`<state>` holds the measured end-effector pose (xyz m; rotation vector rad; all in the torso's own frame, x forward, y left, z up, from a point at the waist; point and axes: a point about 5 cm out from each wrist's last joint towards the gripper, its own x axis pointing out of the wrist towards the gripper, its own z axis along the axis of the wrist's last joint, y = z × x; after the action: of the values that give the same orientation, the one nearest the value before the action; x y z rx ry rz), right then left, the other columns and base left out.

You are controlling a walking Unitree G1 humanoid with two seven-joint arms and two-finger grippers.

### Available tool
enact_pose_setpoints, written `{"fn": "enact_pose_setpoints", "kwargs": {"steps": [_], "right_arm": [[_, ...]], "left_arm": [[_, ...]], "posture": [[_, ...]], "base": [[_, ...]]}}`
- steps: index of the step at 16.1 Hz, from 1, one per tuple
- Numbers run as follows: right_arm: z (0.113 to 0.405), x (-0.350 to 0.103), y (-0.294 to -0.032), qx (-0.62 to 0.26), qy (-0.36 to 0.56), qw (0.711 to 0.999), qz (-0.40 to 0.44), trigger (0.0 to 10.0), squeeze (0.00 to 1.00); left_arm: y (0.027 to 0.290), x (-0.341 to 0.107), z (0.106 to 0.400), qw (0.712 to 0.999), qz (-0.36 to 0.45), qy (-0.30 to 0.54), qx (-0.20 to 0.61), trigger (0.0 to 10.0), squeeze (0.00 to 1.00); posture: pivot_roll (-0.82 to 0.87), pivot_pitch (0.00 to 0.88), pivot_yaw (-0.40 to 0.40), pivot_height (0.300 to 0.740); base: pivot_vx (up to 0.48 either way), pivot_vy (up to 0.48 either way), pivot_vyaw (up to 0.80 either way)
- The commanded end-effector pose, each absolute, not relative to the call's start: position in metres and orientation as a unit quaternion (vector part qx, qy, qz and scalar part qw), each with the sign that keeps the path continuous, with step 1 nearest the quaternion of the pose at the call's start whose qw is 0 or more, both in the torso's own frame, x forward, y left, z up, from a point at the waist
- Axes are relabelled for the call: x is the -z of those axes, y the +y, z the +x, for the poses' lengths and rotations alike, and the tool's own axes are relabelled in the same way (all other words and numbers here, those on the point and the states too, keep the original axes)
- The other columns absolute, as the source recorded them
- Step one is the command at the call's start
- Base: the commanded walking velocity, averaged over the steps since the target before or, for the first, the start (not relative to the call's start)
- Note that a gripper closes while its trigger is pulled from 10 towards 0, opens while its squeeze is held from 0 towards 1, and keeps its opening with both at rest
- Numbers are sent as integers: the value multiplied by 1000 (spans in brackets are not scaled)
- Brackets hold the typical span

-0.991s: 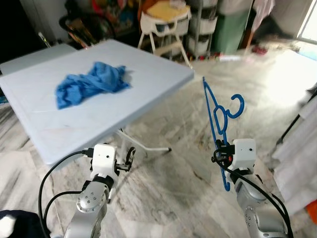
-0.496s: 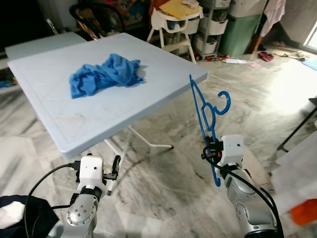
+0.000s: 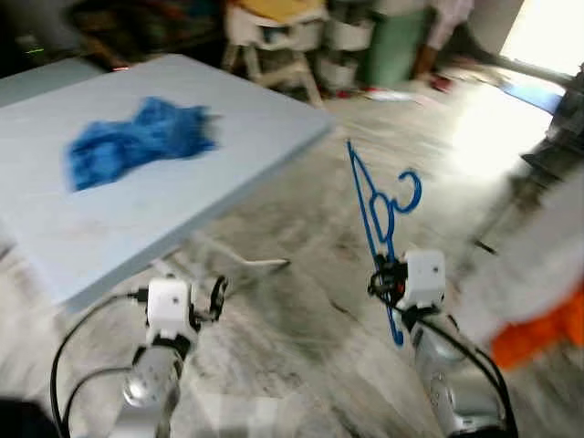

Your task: Hang hanger

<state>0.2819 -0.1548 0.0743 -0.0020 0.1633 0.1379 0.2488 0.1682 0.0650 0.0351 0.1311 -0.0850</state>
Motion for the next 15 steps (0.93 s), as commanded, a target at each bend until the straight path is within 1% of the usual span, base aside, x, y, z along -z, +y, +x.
{"fn": "enact_pose_setpoints", "kwargs": {"steps": [1, 3, 4, 5, 7, 8, 10, 12, 13, 14, 15], "right_arm": [[285, -83, -151, -76, 64, 995, -4, 10000, 0], [290, -85, -149, -85, 59, 995, -7, 10000, 0], [295, -81, -157, -70, 65, 995, -7, 10000, 0], [295, -83, -159, -54, 62, 997, 9, 10000, 0], [288, -83, -157, -57, 63, 996, 20, 10000, 0], [283, -78, -155, -65, 71, 995, 20, 10000, 0], [286, -81, -157, -47, 59, 997, 23, 10000, 0], [288, -83, -159, -40, 54, 997, 25, 10000, 0], [283, -82, -161, -35, 57, 998, 20, 10000, 0], [279, -81, -163, -31, 58, 998, 21, 10000, 0], [277, -81, -164, -27, 59, 998, 21, 10000, 0]], "left_arm": [[166, -63, 249, 995, 16, 73, 61, 10000, 0], [166, -66, 253, 994, 29, 67, 83, 10000, 0], [165, -66, 258, 994, 25, 65, 84, 10000, 0], [165, -64, 258, 994, 22, 66, 85, 10000, 0], [165, -64, 259, 994, 25, 65, 89, 10000, 0], [165, -64, 260, 994, 25, 62, 90, 10000, 0], [161, -67, 264, 992, 23, 59, 109, 10000, 0], [159, -68, 267, 991, 23, 57, 120, 10000, 0], [157, -67, 268, 990, 20, 60, 123, 10000, 0], [156, -65, 267, 990, 16, 62, 124, 10000, 0], [155, -64, 267, 990, 16, 63, 126, 10000, 0]], "posture": [[-62, 0, 36, 740], [-39, 0, 55, 740], [-61, 0, 53, 740], [-65, 0, 54, 740], [-65, 0, 55, 740], [-71, 0, 67, 740], [-80, 0, 91, 740], [-85, 2, 97, 740], [-102, 11, 100, 740], [-107, 12, 98, 740], [-109, 13, 96, 740]], "base": [[0, 0, -800], [0, 0, -800], [247, 0, -800], [244, 0, -800], [246, 0, -800], [281, 0, -800], [313, 0, -800], [315, 0, -800], [315, 0, -800], [315, 0, -675], [311, 0, 0]]}}
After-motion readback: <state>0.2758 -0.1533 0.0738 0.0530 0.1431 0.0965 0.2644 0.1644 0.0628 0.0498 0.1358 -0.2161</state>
